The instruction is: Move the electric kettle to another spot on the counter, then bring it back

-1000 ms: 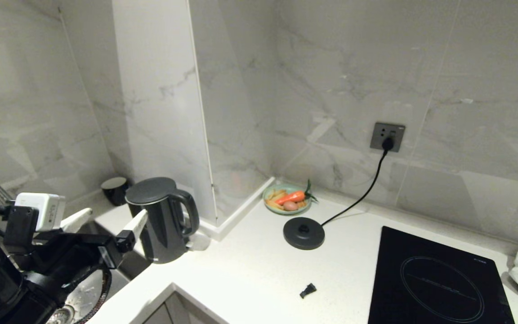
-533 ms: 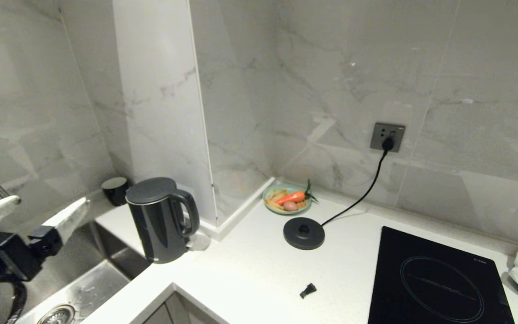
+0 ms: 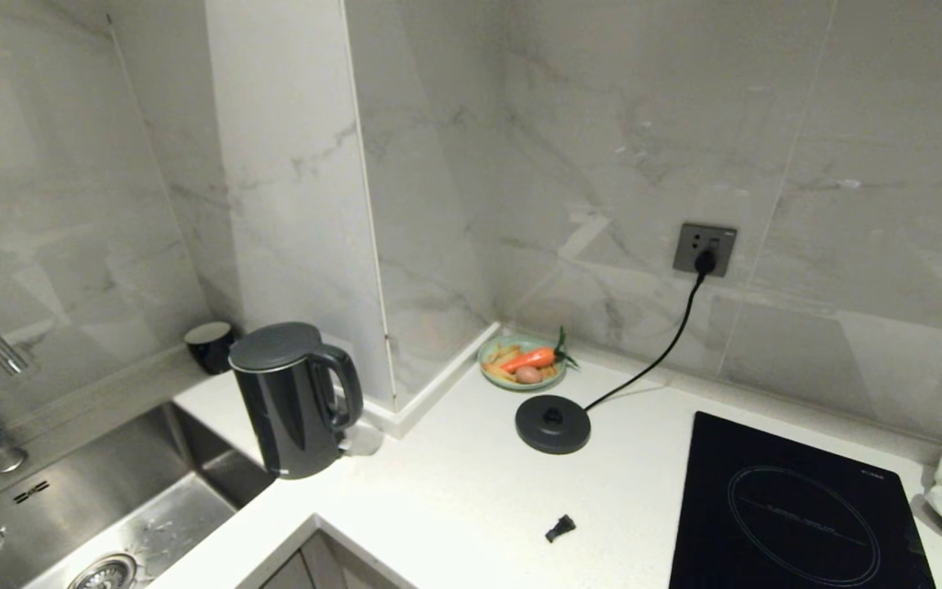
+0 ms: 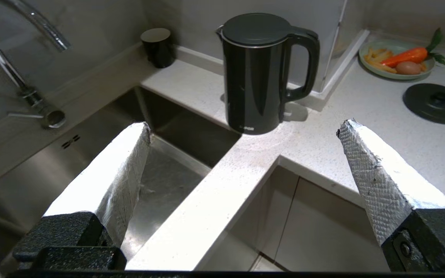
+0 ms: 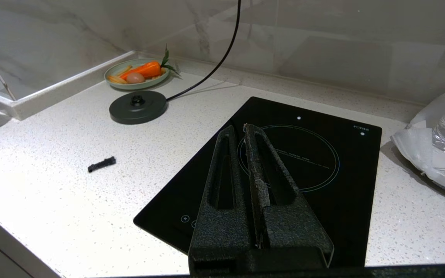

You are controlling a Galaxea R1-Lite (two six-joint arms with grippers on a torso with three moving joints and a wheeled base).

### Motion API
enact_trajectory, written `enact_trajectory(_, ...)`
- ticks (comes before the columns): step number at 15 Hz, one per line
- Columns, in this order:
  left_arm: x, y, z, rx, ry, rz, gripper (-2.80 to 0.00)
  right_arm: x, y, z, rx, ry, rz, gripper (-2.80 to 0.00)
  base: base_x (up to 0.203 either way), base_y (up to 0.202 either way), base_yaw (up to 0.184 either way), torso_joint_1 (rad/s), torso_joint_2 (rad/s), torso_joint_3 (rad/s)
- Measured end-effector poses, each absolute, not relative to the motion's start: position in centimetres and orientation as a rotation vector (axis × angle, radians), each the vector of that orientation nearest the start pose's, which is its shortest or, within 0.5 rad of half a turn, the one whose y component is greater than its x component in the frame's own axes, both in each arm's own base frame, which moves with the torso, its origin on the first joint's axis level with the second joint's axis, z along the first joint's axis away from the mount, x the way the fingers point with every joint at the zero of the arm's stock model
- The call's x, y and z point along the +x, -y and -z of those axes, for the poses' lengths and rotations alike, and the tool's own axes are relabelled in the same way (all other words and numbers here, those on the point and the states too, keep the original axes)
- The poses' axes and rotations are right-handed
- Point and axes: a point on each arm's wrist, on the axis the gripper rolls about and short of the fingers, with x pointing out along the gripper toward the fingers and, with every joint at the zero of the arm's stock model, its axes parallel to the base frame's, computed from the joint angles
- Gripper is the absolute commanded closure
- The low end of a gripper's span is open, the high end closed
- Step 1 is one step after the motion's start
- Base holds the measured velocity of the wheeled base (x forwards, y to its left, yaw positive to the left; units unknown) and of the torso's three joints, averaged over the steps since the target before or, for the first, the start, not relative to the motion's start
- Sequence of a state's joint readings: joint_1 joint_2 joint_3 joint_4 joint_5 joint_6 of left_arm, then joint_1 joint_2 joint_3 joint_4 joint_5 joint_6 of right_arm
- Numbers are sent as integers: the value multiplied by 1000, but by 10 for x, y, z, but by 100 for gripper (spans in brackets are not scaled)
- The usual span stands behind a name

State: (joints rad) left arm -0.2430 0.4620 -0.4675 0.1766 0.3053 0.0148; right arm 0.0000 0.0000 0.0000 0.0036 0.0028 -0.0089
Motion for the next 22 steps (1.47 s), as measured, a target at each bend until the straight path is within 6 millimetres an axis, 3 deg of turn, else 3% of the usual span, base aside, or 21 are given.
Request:
enact_trajectory(4, -17, -12, -178, 107, -128, -168, -280, -23, 0, -75, -8, -4, -3, 0, 0, 0, 0, 0, 0, 0)
enact_trajectory(9, -29, -14, -188, 116, -43, -343, -280, -23, 0, -75, -9, -3, -3, 0, 0, 0, 0, 0, 0, 0)
enact_trajectory(12, -34, -11, -183, 139, -40, -404, -280, -23, 0, -75, -9, -4, -3, 0, 0, 0, 0, 0, 0, 0)
enact_trajectory(16, -43, -7, -145, 174, -27, -330, -280, -23, 0, -75, -9, -3, -3, 0, 0, 0, 0, 0, 0, 0)
enact_trajectory(19, -38, -3, -109, 184, -54, -147, -280, -23, 0, -75, -9, -4, -3, 0, 0, 0, 0, 0, 0, 0)
enact_trajectory(22, -32, -2, -91, 156, -48, -64, -280, -23, 0, -75, -9, -3, -3, 0, 0, 0, 0, 0, 0, 0)
